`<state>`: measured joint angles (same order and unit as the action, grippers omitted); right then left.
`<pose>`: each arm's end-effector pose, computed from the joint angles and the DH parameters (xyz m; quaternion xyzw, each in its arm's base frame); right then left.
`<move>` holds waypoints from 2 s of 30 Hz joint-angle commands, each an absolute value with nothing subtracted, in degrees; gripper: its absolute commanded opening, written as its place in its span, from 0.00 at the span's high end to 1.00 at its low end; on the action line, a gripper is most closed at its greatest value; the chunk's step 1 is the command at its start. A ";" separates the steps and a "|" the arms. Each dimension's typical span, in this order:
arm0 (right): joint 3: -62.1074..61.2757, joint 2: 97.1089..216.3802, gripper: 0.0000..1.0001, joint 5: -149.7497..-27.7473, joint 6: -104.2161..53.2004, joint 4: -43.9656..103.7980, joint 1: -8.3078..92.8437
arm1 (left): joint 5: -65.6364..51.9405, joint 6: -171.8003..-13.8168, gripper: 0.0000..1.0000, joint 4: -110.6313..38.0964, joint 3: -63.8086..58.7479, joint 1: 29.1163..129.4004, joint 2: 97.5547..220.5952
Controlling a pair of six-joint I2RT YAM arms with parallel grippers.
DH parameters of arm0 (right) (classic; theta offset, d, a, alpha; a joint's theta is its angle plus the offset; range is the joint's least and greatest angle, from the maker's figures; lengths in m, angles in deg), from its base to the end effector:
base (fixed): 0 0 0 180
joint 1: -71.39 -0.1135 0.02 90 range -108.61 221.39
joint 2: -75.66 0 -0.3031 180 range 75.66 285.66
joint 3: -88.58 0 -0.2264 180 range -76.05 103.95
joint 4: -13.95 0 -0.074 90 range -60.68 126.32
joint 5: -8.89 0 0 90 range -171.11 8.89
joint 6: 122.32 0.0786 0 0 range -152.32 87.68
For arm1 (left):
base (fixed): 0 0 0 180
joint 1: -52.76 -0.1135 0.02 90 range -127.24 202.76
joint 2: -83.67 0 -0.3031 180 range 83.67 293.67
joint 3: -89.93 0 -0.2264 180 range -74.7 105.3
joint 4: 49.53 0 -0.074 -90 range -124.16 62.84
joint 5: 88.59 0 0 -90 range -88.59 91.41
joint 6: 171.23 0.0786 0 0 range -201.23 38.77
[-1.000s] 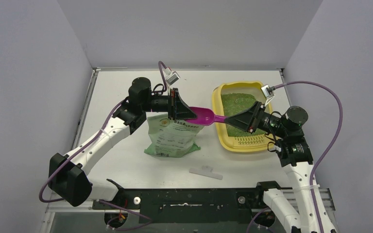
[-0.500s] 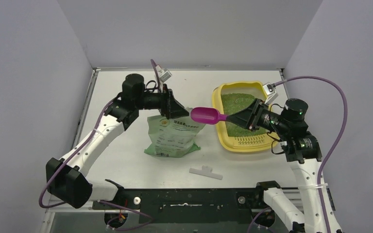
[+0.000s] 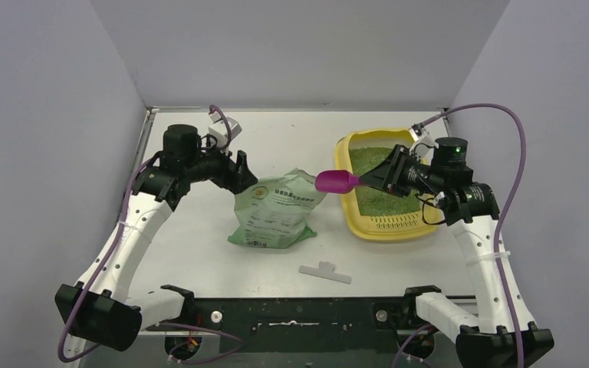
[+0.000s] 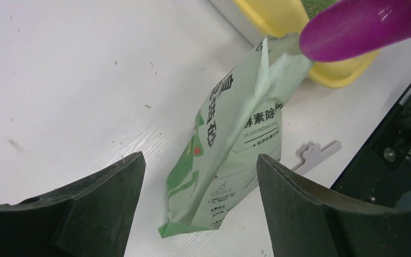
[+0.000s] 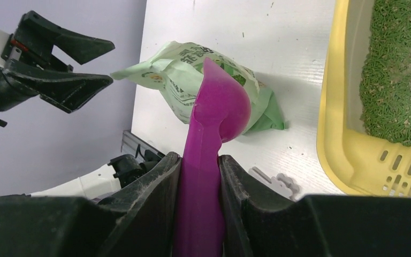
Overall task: Fill the litter box with clean litter
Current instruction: 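Scoop the cat litter from the cat litter bag.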
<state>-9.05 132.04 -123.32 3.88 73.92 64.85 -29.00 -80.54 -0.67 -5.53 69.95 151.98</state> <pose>0.1582 0.0713 0.3912 0.0473 0.8395 0.4557 0.2922 0.2221 -0.1103 0.3820 0.2559 0.8167 -0.2942 0.4254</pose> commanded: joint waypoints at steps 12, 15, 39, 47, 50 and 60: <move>-1.75 143.04 1.00 -120.13 0.73 68.60 56.54 | -21.52 -75.09 0.25 -1.70 -11.25 69.90 149.58; -0.06 144.24 1.00 -119.15 -0.59 70.47 55.96 | -21.76 -74.96 0.25 -2.17 -11.99 69.93 149.44; 16.61 156.19 1.00 -123.73 -12.67 84.16 54.65 | -29.59 -68.24 0.25 2.29 -6.67 70.12 155.33; 13.51 158.13 1.00 -126.98 -10.47 82.13 52.60 | -37.14 -65.72 0.31 4.07 -5.09 70.35 159.15; 13.42 159.64 1.00 -126.64 -9.38 80.68 50.83 | -39.13 -65.14 0.38 5.59 -3.75 71.17 160.94; 23.23 162.73 1.00 -121.56 -14.68 89.38 51.26 | -36.20 -61.83 0.91 8.89 -4.82 73.48 159.74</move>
